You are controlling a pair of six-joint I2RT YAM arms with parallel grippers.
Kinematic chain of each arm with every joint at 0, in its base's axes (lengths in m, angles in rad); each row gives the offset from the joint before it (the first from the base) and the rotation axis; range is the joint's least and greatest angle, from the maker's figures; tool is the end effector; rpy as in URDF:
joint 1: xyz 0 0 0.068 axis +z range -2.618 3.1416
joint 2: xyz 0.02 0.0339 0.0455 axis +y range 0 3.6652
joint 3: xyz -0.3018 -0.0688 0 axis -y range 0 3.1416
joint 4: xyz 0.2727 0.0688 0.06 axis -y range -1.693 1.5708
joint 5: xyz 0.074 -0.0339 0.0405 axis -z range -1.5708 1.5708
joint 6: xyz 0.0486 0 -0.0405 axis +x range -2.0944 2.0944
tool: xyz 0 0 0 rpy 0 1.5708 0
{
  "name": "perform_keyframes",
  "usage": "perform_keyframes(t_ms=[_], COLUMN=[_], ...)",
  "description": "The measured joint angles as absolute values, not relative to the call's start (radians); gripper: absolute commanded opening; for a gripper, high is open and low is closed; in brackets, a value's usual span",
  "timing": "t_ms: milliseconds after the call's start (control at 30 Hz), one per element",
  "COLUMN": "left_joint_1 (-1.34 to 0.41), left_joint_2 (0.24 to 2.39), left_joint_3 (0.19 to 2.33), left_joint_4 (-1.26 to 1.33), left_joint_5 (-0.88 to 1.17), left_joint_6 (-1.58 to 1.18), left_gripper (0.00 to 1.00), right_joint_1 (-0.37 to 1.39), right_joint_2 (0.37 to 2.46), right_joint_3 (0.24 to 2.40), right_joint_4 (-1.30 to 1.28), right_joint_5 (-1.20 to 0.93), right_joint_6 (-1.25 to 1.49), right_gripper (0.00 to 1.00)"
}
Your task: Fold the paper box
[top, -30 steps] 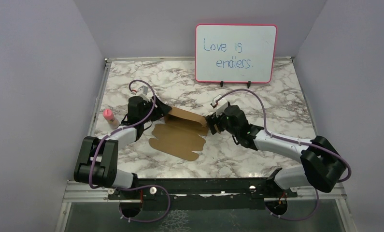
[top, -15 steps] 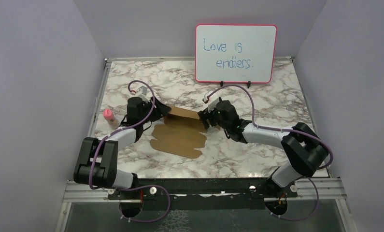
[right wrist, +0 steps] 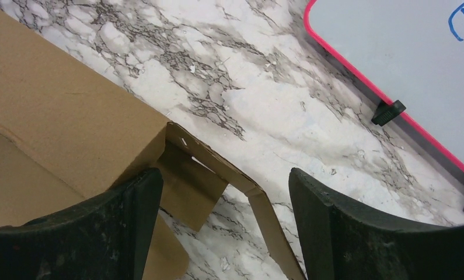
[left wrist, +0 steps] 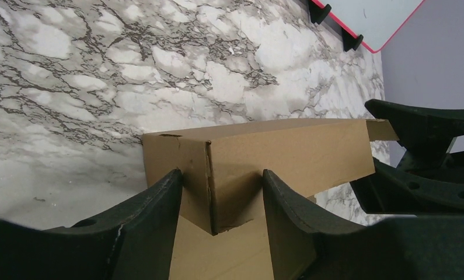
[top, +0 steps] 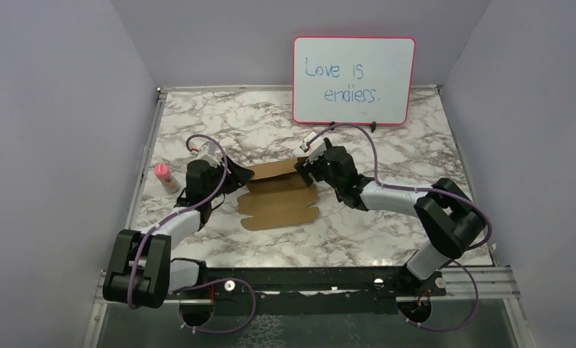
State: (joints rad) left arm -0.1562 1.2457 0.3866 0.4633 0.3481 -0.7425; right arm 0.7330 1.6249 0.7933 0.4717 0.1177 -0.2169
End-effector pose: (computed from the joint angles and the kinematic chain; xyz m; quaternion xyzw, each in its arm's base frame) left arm 0.2519 -0.0564 0.1860 -0.1450 0.8125 -0.3670 0.4291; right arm 0.2853 0.2492 0.2107 -0.3456 0.7453 0.0982 0.5617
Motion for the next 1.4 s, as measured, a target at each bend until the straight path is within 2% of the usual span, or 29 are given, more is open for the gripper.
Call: perform_keyframes(t_ms=[267,667,1033,1200,1400], left_joint_1=[-0.165,-0.168,-0.168,-0.168,-0.168], left_joint_2=[1.235,1.275,1.281,1.281,1.281], left_joint_3=[0.378,0.422,0.432,0.432,0.432], left_joint_4=[0.466,0.468,0.469,0.469,0.469], left_joint_5=[0.347,0.347,0.347,0.347,0.347], left_joint_6=[-0.757,-0.763,-0.762,-0.762,-0.762], left_gripper=[0.53,0.55,0.55,0.55,0.55], right_joint_1=[0.729,0.729,0.729,0.729,0.729], right_joint_2=[1.582,1.505,1.408,1.412,1.501], right_joint_3=[0.744,0.669,0.573,0.479,0.46], right_joint_4=[0.479,0.466,0.411,0.438,0.547], right_joint_5=[0.129,0.302,0.281,0.194,0.125], right_joint_6=[-0.209,-0.081,0.16,0.287,0.408], right_gripper=[0.88,0.86,0.72,0.66,0.65])
